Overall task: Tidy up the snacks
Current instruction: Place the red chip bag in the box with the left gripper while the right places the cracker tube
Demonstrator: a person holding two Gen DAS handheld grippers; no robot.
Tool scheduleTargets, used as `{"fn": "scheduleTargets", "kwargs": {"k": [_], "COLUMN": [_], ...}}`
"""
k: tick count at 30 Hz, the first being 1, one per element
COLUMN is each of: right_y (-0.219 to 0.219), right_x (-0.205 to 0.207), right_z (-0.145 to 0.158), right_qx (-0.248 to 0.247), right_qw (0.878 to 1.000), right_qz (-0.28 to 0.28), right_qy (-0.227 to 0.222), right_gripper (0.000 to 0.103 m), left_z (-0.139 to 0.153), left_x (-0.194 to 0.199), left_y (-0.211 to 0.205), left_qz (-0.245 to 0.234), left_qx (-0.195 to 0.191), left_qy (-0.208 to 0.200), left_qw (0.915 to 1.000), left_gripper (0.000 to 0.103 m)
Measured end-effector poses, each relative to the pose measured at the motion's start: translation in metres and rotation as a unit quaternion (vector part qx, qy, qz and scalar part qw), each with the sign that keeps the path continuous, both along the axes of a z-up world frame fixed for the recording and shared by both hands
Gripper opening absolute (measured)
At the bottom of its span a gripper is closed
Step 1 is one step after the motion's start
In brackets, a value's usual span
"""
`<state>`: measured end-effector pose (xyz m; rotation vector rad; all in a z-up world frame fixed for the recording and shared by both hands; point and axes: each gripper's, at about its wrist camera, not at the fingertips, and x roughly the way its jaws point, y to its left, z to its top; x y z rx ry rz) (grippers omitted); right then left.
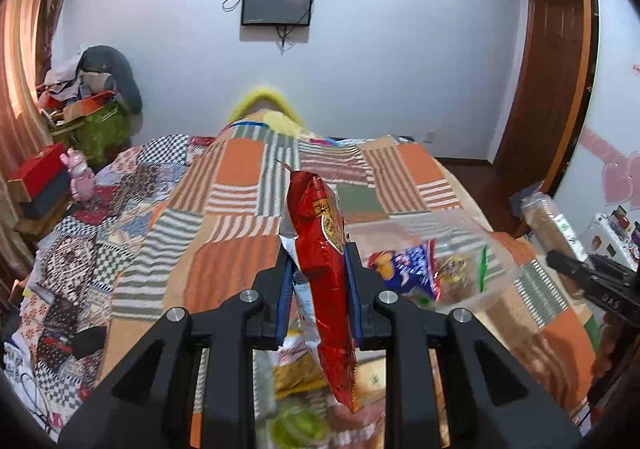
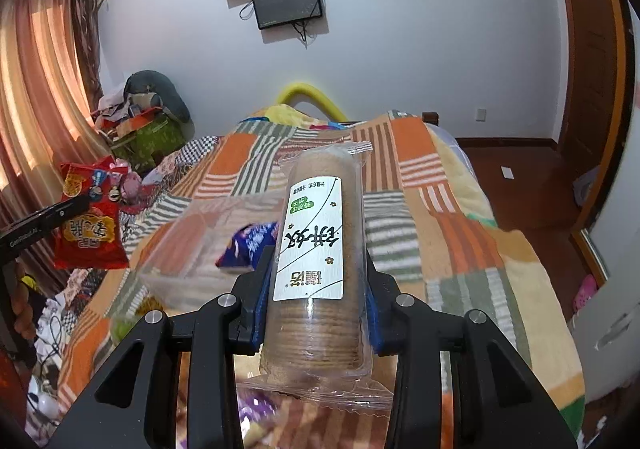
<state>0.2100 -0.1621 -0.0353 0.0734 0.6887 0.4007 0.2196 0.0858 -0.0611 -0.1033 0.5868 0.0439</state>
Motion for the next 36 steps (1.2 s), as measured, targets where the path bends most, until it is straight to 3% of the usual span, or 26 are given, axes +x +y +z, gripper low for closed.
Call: {"fn": "scheduleTargets", "kwargs": {"k": [6, 13, 21, 30, 36], "right_y": [0.015, 0.036, 0.052, 0.052, 0.046], "right_x": [0.02, 0.048, 0.067, 0.072, 0.065], "right_z": [-0.002, -0.022, -0.04, -0.047, -0.034], "right_qx": [-0.002, -0.018, -0.035, -0.048, -0.054], "right_qw": [1.0, 0.999, 0.997, 0.994, 0.995], "right_qz": [0.009, 0.021, 0.043, 0.051, 0.047], "right_qy": [0.0, 0.024, 0.056, 0.078, 0.067], "right_gripper": [0.035, 0.035, 0.035, 0.04, 0.047], "left_z": [-0.006, -0.035, -0.066, -0.082, -0.075], "left_x": [0.029, 0.063, 0.09, 0.098, 0.084], "left_y": [-0.015, -0.025, -0.037, -0.042, -0.039], "left_qz": [-0.02, -0.048, -0.065, -0.07, -0.062], "left_qx": [-0.006, -0.032, -0.032, -0.025, -0.017], "left_qy": [0.005, 0.044, 0.086, 0.118, 0.121], "left_qw": [0.9998, 0.9974, 0.9937, 0.9903, 0.9906], "left_gripper": [0.023, 0.023, 0.023, 0.023, 0.032]}}
